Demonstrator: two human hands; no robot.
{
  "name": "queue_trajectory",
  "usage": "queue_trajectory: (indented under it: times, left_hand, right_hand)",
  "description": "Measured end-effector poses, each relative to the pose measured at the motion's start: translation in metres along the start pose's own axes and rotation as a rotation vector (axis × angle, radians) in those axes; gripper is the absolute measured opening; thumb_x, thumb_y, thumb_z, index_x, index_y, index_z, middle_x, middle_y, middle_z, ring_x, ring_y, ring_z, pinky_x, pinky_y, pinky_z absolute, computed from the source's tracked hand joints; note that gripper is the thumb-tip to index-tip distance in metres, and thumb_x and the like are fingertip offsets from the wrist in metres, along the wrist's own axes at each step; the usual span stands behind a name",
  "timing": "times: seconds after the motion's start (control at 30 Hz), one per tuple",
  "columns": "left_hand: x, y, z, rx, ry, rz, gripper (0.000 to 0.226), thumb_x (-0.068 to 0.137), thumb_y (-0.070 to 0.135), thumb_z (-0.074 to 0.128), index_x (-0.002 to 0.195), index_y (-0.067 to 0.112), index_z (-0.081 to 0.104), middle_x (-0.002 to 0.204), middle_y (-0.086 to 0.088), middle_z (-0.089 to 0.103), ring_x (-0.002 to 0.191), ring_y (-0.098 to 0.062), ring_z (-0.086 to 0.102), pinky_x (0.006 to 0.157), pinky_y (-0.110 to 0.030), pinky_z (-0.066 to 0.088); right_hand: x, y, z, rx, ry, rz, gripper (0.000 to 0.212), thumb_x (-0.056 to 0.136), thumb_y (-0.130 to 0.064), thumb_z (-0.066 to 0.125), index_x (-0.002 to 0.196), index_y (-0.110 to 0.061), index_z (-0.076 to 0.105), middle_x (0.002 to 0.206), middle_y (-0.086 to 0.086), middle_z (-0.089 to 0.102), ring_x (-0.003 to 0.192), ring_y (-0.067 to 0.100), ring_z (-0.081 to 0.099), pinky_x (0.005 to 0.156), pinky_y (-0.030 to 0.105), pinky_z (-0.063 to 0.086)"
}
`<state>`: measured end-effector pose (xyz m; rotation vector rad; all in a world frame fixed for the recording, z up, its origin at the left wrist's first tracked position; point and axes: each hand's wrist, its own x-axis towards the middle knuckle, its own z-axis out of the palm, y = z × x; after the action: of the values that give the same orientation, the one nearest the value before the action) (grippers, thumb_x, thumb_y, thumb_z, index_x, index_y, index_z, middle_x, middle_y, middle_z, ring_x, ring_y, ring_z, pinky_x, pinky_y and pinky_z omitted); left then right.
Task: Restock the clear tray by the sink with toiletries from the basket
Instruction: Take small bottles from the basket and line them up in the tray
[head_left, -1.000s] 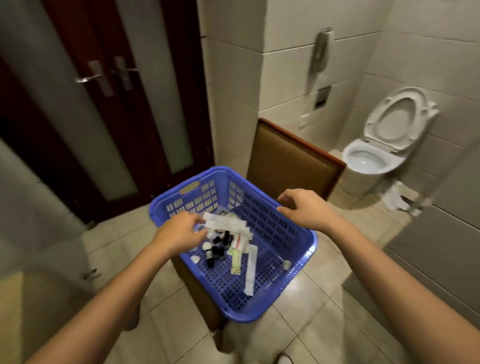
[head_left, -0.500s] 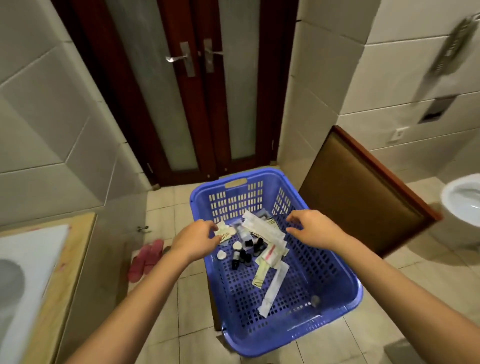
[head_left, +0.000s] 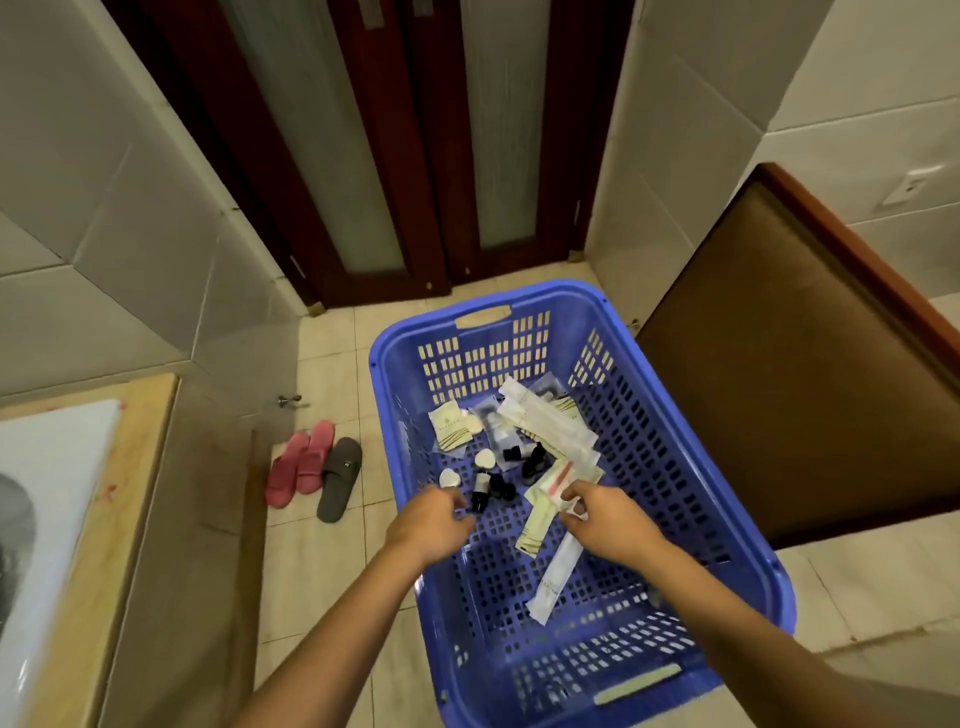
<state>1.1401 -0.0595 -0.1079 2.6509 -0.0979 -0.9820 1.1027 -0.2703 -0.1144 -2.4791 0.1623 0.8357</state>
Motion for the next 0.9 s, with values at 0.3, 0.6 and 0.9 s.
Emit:
queue_trajectory:
  times: [0.3,0.6,0.9]
  left_hand:
    - [0.126,-0.006,0.054,-0.064,-0.07,-0.161,0.047,0.093,0.03,0.049,0.136,0.013,0.039,0.139,-0.011,0.037,0.116,-0.033,0.048,0.092,-0.043,0.048]
    - [0.194,-0.014,0.125,-0.131,-0.014,-0.22,0.061,0.093,0.012,0.051,0.146,0.021,0.021,0.145,-0.01,0.031,0.122,-0.034,0.045,0.091,-0.046,0.049]
    - [0.227,-0.016,0.155,-0.284,0.083,-0.151,0.05,0.093,0.001,0.044,0.137,0.023,0.04,0.136,-0.007,0.034,0.112,-0.033,0.049,0.091,-0.042,0.046]
  right_hand:
    - [0.109,0.031,0.064,0.187,-0.072,0.106,0.044,0.097,-0.023,0.049,0.137,-0.013,0.038,0.067,0.002,0.052,0.065,0.024,0.051,0.059,0.038,0.038]
    - [0.172,0.042,0.131,0.3,-0.011,0.172,0.051,0.099,-0.025,0.046,0.145,-0.018,0.025,0.129,0.01,0.052,0.099,0.03,0.06,0.079,0.043,0.05]
    - [0.215,0.055,0.164,0.371,0.096,0.118,0.042,0.096,-0.02,0.05,0.136,-0.022,0.04,0.137,0.008,0.043,0.114,0.029,0.051,0.093,0.042,0.047]
